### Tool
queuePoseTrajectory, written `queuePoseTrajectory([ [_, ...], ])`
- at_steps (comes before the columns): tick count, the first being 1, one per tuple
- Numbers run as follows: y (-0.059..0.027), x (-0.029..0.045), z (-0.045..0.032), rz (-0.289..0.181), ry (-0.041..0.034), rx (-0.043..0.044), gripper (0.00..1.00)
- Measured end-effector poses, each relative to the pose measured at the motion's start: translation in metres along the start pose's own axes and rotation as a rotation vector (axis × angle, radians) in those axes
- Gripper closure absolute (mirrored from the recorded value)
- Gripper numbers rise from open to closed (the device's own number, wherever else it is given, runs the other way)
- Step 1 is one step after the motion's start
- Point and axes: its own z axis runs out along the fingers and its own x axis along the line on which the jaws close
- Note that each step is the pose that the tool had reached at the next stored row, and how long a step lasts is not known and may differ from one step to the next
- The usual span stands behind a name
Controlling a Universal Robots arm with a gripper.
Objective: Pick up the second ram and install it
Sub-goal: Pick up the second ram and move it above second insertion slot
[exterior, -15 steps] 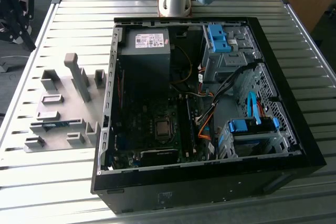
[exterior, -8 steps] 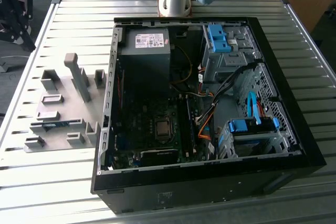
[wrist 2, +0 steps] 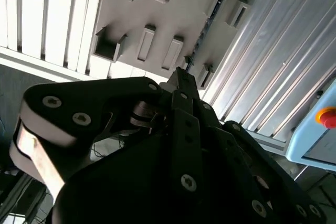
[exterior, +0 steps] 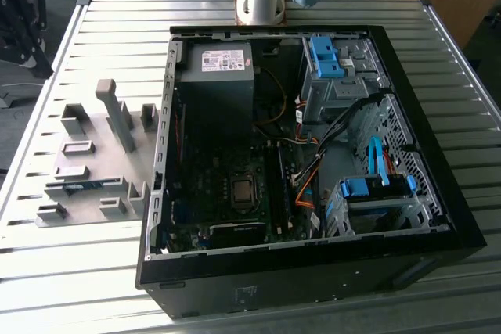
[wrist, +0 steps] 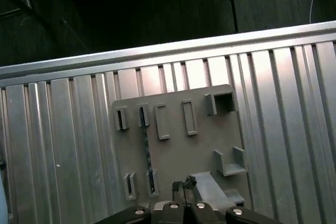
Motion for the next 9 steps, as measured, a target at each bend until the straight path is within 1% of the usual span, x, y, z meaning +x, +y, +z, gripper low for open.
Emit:
queuePoseTrajectory([
  [5, 0.0, 0.0, 0.001, -0.084, 0.0036, -0.0019, 0.89],
  [7, 0.0001, 0.0002, 0.0012, -0.104, 0.0046, -0.0024, 0.89],
  [9, 0.0001, 0.0002, 0.0013, -0.108, 0.0047, -0.0024, 0.89],
])
